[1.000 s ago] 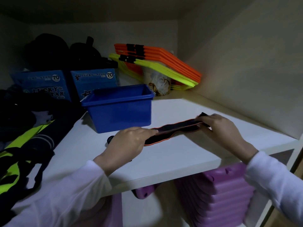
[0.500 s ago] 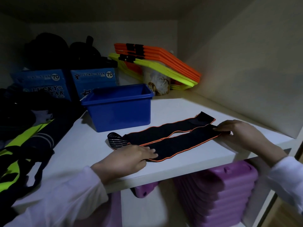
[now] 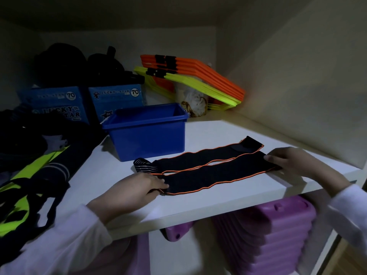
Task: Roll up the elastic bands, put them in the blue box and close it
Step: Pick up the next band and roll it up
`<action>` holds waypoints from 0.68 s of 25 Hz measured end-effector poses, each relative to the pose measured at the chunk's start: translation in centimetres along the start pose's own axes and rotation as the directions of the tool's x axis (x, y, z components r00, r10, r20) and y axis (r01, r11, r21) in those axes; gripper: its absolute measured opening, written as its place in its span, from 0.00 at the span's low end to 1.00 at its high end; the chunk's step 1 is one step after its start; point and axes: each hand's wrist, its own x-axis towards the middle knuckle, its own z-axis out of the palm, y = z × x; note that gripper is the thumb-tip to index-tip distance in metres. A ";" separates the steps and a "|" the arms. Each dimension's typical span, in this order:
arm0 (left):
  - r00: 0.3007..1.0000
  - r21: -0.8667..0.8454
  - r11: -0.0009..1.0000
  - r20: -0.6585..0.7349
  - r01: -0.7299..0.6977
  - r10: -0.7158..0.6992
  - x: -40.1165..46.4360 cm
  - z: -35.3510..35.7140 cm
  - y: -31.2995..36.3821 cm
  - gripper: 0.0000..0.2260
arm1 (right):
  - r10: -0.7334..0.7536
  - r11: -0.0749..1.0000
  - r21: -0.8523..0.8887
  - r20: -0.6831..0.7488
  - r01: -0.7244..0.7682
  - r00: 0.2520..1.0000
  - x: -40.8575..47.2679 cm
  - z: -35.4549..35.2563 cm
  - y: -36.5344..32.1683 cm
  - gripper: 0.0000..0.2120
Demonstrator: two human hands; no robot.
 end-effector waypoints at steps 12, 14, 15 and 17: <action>1.000 -0.051 0.999 0.025 -0.001 0.003 -0.8 -0.9 0.2 0.23 | 0.125 0.484 0.815 0.297 -0.320 0.947 1.0 -0.9 -1.1 0.06; 0.998 -0.085 0.995 0.056 0.047 -0.042 -0.7 -1.0 0.2 0.25 | 0.034 0.357 0.841 0.425 -0.408 0.905 0.6 -1.3 -1.6 0.09; 0.996 -0.099 0.993 0.064 0.067 -0.061 -0.5 -1.0 0.1 0.24 | -0.022 0.317 0.847 0.456 -0.426 0.890 0.6 -1.4 -1.7 0.13; 0.993 -0.105 0.990 0.073 0.095 -0.088 0.3 -1.0 -0.1 0.19 | -0.088 0.255 0.860 0.476 -0.443 0.875 0.7 -1.5 -1.5 0.20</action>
